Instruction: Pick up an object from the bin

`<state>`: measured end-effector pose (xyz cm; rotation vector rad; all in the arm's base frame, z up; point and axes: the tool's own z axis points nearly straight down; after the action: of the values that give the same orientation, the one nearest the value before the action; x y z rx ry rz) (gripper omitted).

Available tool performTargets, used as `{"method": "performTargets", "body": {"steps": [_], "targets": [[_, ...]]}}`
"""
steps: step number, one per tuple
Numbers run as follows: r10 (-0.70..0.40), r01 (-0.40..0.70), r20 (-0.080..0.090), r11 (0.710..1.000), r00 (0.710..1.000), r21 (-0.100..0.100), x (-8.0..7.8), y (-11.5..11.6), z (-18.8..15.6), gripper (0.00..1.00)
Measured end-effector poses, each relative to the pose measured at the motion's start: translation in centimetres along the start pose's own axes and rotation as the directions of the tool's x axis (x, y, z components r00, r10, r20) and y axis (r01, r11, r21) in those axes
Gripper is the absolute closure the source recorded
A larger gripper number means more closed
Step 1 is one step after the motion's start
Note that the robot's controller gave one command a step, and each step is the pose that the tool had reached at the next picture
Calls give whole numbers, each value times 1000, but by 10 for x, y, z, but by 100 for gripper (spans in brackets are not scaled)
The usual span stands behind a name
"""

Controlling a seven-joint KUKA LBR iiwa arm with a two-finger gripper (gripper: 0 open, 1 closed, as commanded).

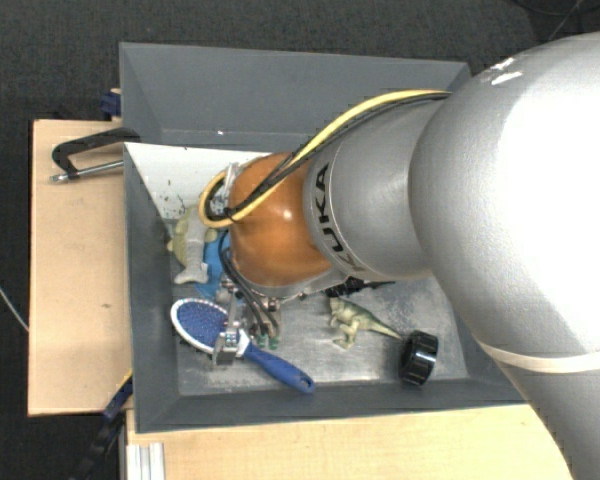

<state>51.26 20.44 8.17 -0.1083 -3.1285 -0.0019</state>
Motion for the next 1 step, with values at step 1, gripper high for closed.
{"method": "performTargets", "body": {"steps": [1], "targets": [[69,-69,16,998,997,-6,9,29,-20,0]]}}
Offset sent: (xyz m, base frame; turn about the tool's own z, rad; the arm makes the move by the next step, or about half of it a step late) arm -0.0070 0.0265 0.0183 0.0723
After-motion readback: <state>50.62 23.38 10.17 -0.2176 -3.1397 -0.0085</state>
